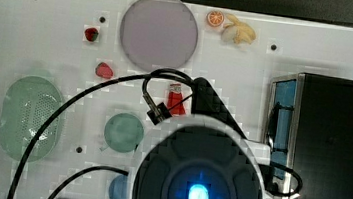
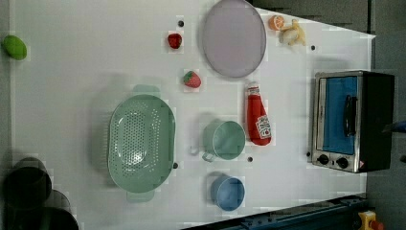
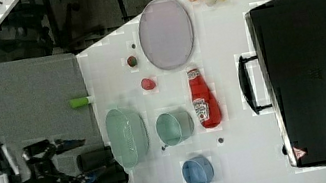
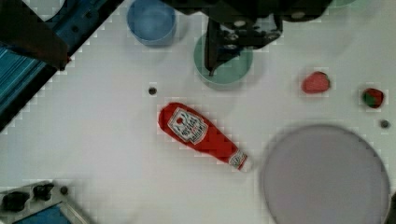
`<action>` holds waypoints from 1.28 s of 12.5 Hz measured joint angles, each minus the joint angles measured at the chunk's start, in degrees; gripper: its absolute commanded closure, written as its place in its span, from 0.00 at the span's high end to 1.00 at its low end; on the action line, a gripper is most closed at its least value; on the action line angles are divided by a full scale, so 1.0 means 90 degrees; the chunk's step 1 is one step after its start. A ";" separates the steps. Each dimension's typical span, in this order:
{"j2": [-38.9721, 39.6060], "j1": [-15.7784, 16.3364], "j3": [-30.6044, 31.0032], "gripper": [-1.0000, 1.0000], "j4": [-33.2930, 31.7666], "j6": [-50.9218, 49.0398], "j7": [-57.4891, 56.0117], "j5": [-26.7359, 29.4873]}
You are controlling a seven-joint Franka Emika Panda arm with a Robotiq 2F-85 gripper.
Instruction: Pick Ketchup from the table and place it in strainer.
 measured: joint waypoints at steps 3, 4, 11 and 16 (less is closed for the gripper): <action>0.0275 -0.0020 0.0030 1.00 -0.0050 0.0234 0.0000 0.0028; 0.0479 -0.0041 0.0066 1.00 -0.0218 0.0485 -0.0004 0.0009; 0.2262 -0.0070 0.0110 1.00 -0.1660 0.2614 -0.2960 0.0015; 0.2523 -0.0076 0.0195 1.00 -0.2170 0.4064 -0.5561 -0.0013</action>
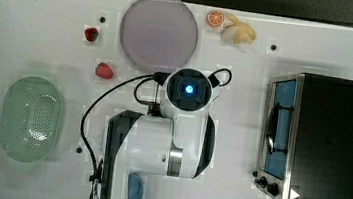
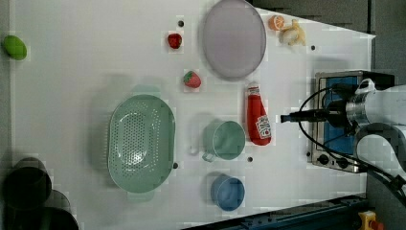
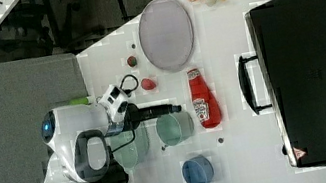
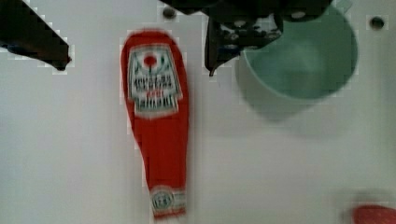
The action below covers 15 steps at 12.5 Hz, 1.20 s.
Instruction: Pick Ketchup from the table and place it in strainer.
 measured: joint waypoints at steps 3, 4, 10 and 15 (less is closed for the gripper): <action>0.0040 -0.0042 0.0003 1.00 -0.0361 0.0839 -0.0609 0.0003; 0.0138 -0.0050 0.0005 1.00 -0.0448 0.1054 -0.0709 0.0002; 0.1406 -0.0112 0.0056 1.00 -0.0796 0.2415 -0.0827 0.0011; 0.1969 -0.0150 -0.0042 0.72 -0.1020 0.3056 -0.0827 -0.0047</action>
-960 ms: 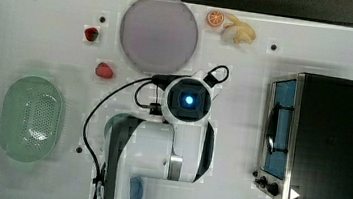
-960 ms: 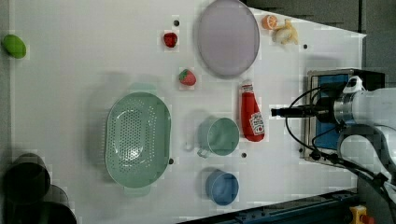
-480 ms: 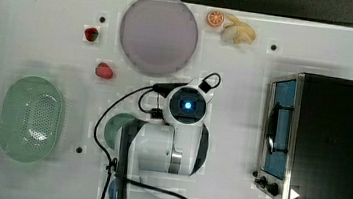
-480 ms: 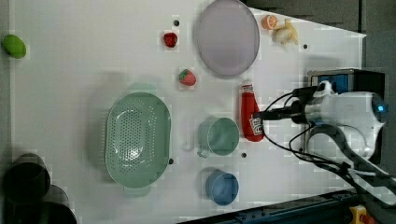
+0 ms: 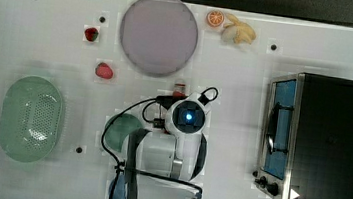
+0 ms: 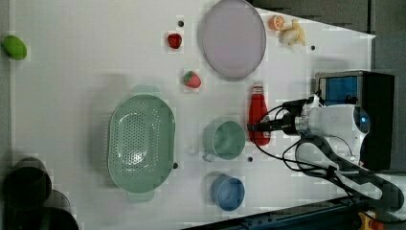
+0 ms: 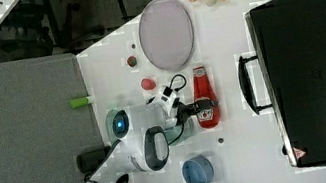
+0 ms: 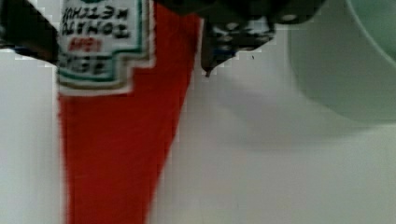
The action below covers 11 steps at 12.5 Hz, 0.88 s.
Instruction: Pick Ketchup from the table and place it in strainer.
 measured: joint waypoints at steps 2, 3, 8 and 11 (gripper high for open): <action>0.0039 0.0013 0.0011 0.63 0.0012 0.0087 0.0000 -0.0013; -0.0009 0.0019 0.0021 0.63 0.0025 0.0093 0.0000 -0.0003; -0.0803 0.0030 -0.0034 0.63 -0.0037 -0.0572 -0.0003 0.0036; -0.1904 0.0019 -0.0020 0.63 -0.0025 -0.1818 -0.0006 0.0053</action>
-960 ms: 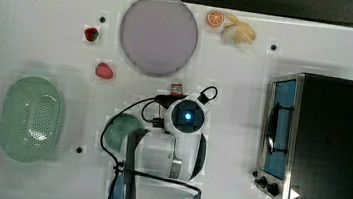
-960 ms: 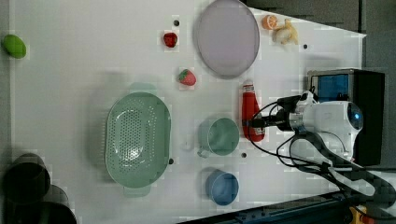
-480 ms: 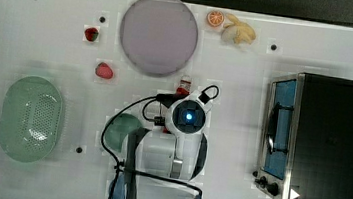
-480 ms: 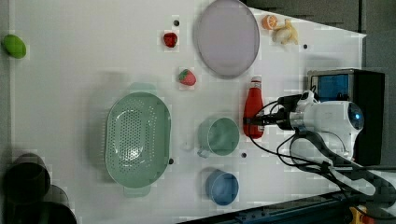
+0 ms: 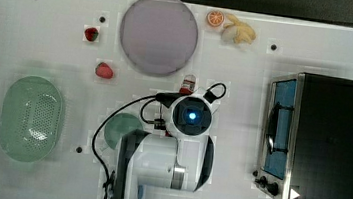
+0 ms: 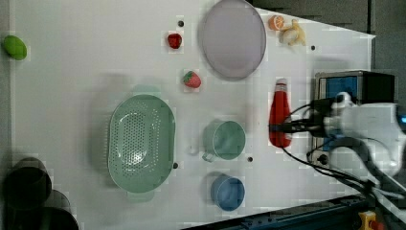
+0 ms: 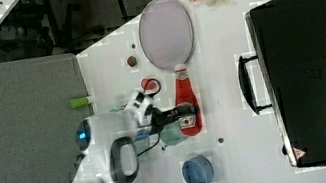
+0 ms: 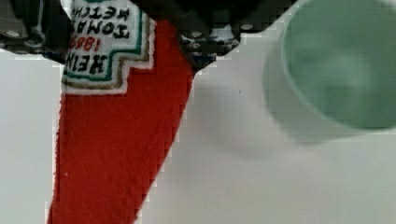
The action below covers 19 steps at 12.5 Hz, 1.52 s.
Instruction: Pick Ketchup from the table and place it in strainer.
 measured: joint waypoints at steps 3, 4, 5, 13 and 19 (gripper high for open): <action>-0.1229 -0.0061 0.0188 0.63 0.0311 -0.1355 0.0034 0.0015; -0.1571 -0.0066 0.0286 0.63 0.0448 -0.1809 0.0140 0.0019; -0.1808 -0.0065 0.0428 0.63 0.0671 -0.2300 0.0286 0.0020; -0.1707 0.0157 0.2130 0.63 0.1604 -0.3032 0.1806 0.0113; -0.0825 0.0328 0.3625 0.63 0.1629 -0.1809 0.3716 0.0145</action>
